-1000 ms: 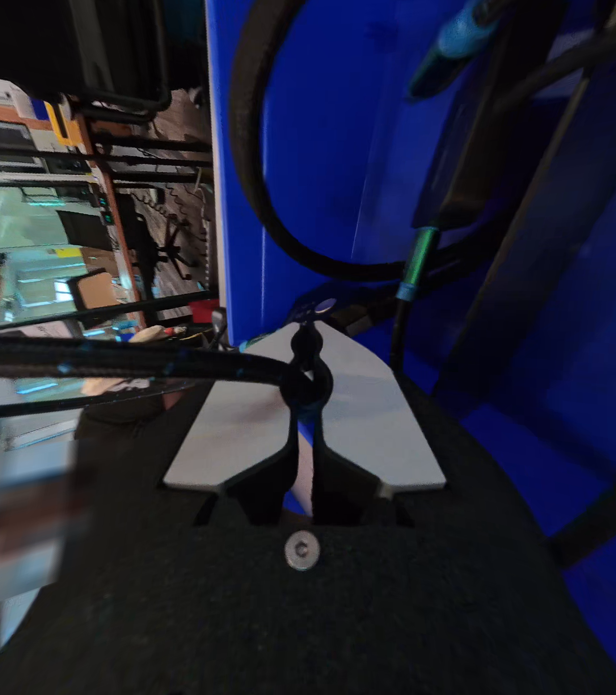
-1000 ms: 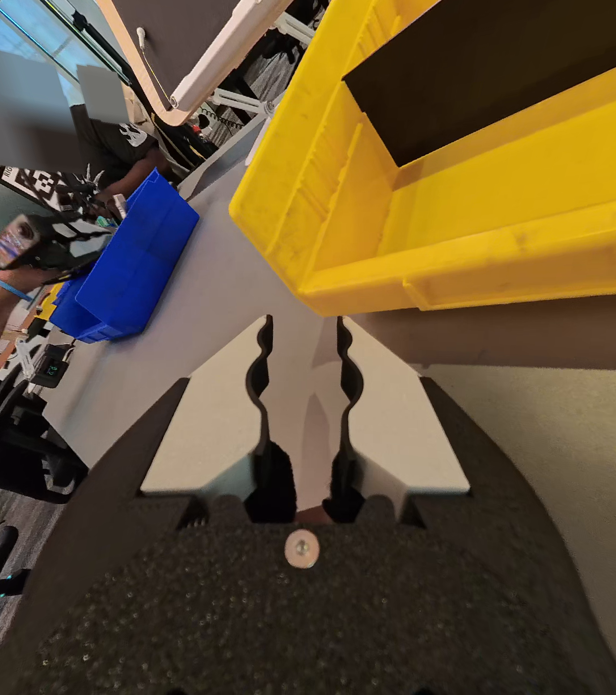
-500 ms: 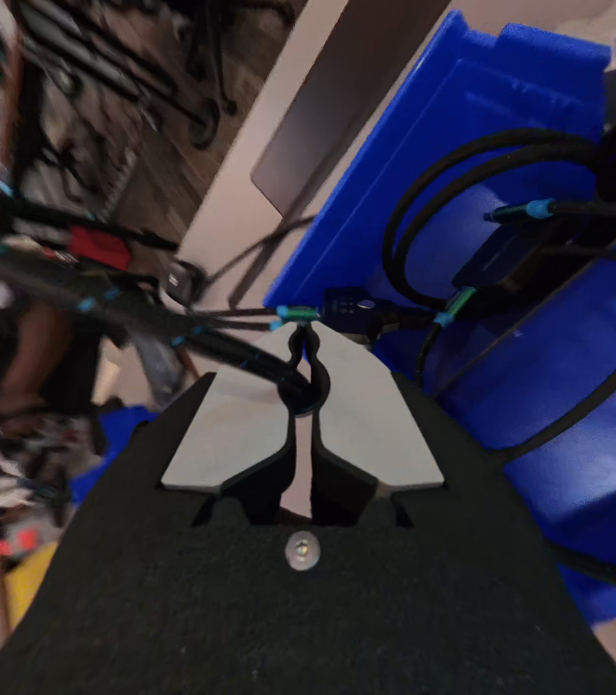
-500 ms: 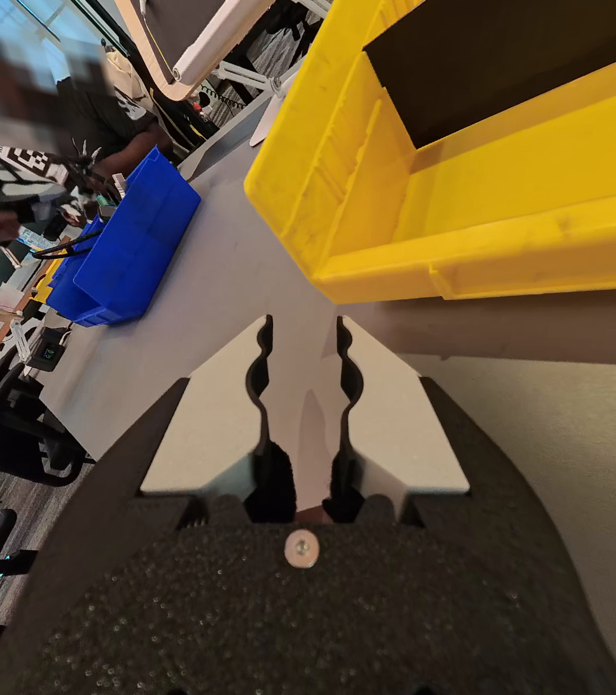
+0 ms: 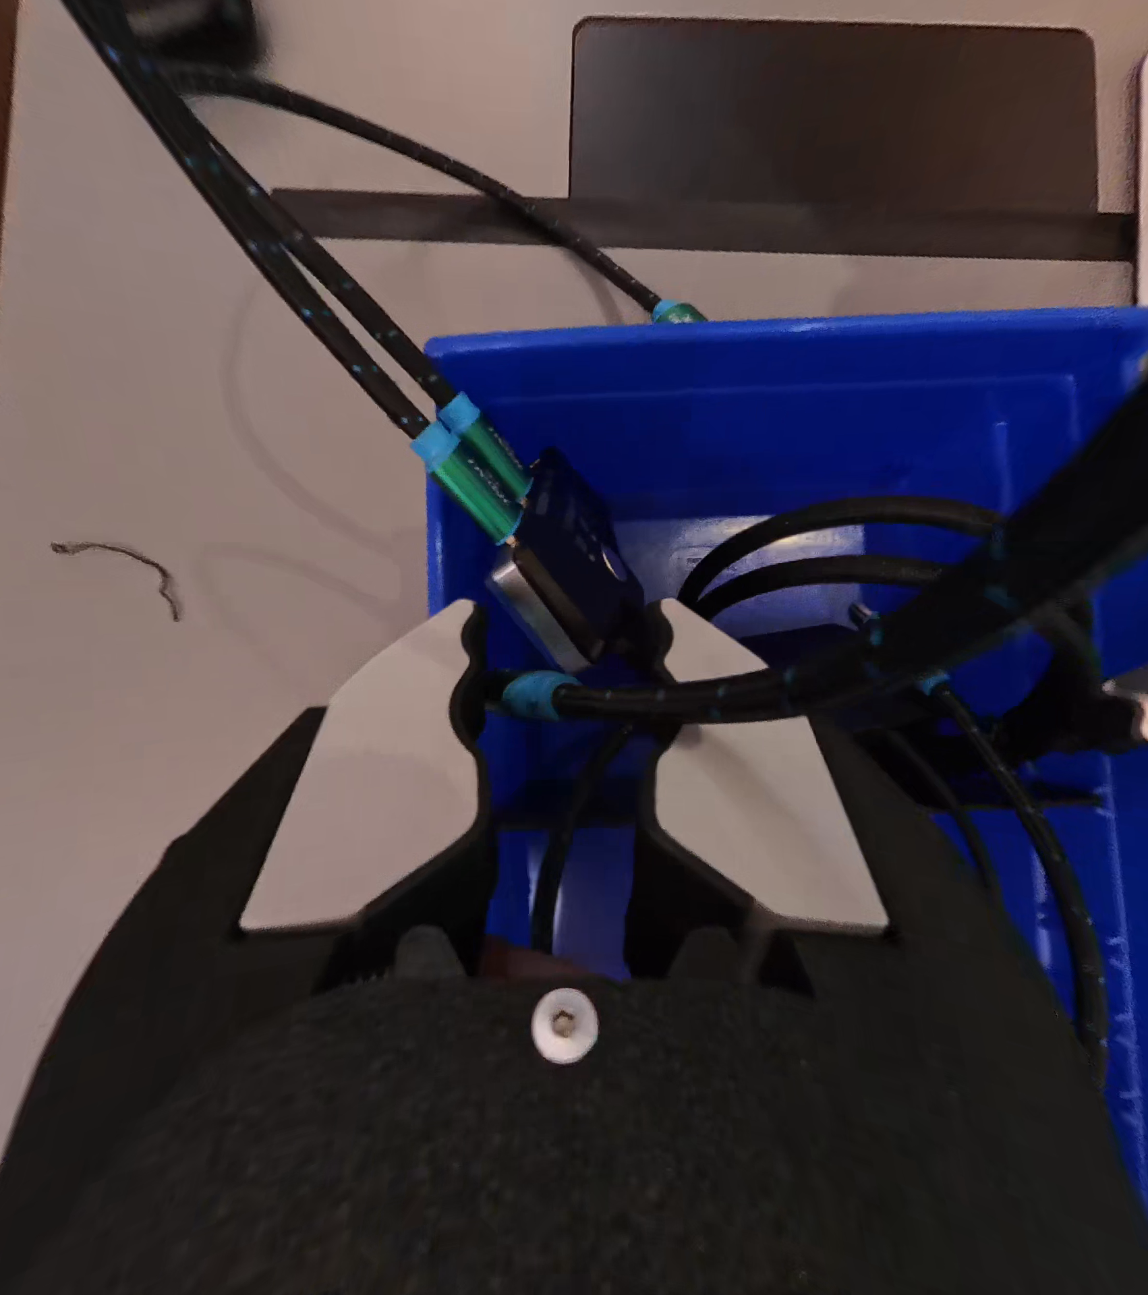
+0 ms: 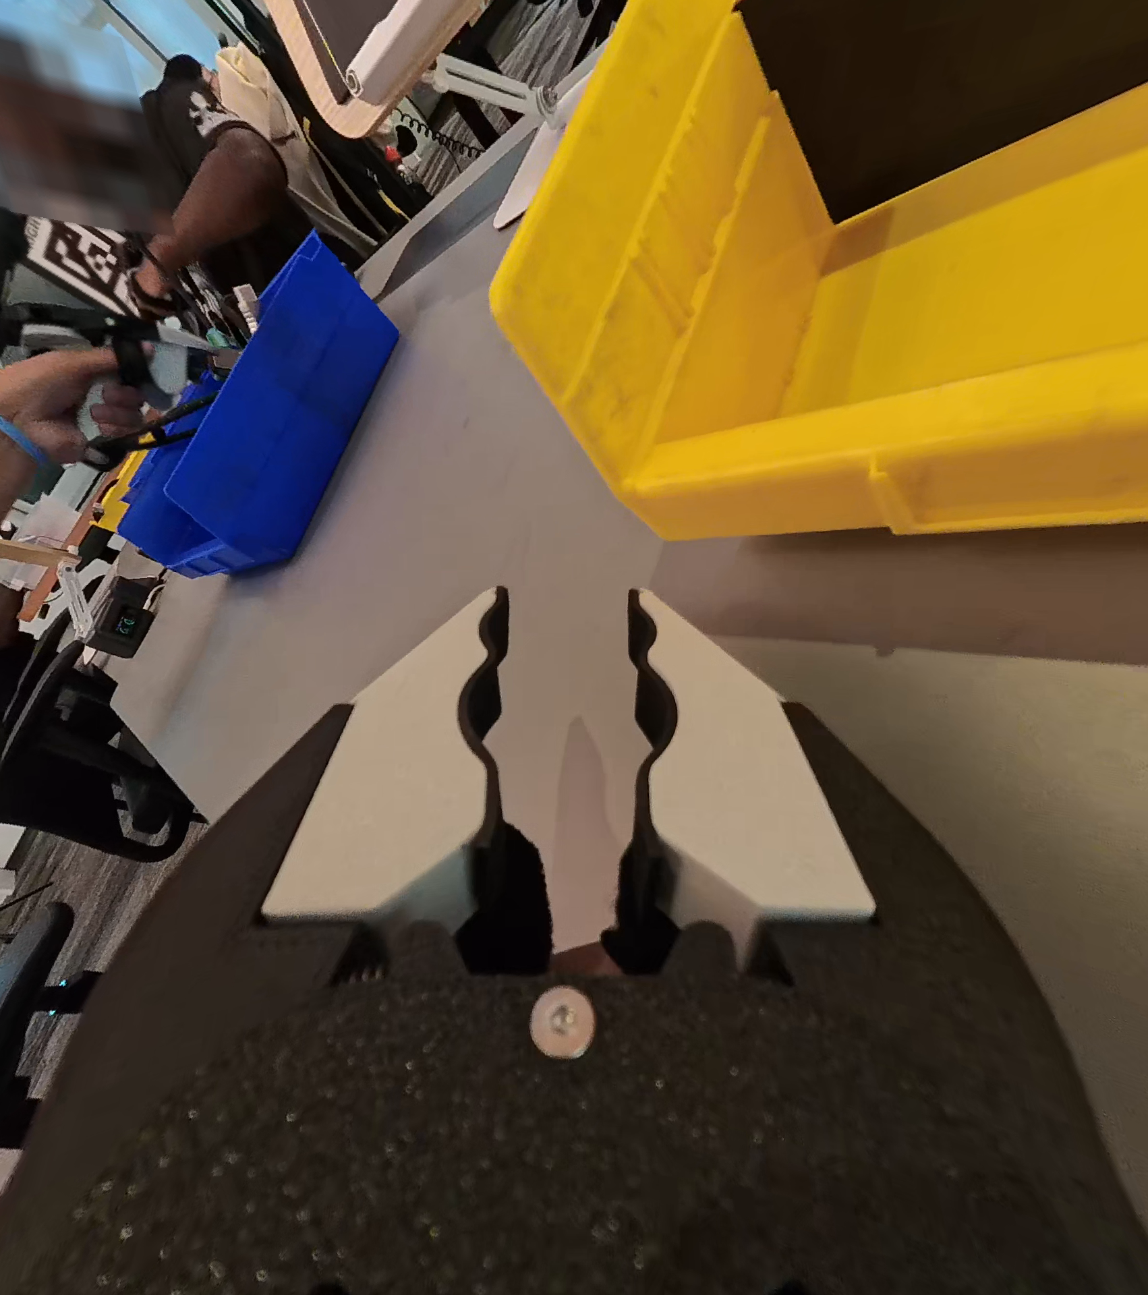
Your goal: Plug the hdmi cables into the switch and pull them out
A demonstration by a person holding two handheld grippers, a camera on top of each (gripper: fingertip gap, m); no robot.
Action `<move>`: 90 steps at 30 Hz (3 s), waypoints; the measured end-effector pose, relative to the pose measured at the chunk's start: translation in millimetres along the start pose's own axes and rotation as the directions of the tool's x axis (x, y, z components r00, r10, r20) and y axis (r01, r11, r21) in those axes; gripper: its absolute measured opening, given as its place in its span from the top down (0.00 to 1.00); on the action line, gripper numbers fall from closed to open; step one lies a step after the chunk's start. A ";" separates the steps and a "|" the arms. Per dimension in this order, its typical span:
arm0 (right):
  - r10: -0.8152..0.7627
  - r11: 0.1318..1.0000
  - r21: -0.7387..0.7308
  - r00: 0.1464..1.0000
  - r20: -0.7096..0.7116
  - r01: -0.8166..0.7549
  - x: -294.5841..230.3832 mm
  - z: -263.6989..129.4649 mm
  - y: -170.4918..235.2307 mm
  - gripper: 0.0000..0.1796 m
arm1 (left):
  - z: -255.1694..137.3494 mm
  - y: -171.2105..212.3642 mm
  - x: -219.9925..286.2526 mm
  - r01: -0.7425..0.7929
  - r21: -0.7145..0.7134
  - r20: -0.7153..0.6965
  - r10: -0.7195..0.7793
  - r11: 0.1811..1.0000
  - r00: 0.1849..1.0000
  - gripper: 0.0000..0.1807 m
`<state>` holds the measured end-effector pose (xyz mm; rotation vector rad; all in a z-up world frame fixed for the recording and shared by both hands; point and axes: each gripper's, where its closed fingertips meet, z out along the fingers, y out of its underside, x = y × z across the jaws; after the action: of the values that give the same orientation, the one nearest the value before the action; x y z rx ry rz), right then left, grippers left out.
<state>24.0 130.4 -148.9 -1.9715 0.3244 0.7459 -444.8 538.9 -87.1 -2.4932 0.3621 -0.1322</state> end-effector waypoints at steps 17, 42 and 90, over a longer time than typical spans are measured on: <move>0.112 0.993 -0.052 0.983 0.145 -0.106 -17.8 2.5 5.9 0.81 | 10.2 -22.4 -7.2 -0.078 0.044 0.170 0.070 0.996 0.983 0.84; -0.004 0.999 0.036 0.991 0.132 -0.001 -26.1 -3.0 -7.4 0.81 | -190.3 -195.0 70.3 -0.214 0.625 -0.102 0.351 0.751 0.931 0.89; -0.199 0.980 0.073 0.960 0.196 0.188 -61.0 -0.2 -11.6 0.79 | -248.5 -49.5 185.2 -0.405 0.625 -0.637 0.736 0.667 0.229 0.89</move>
<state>-17.4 131.0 -102.6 -1.8270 0.0284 0.7942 -300.2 385.0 145.1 -1.5478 1.5565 -1.0798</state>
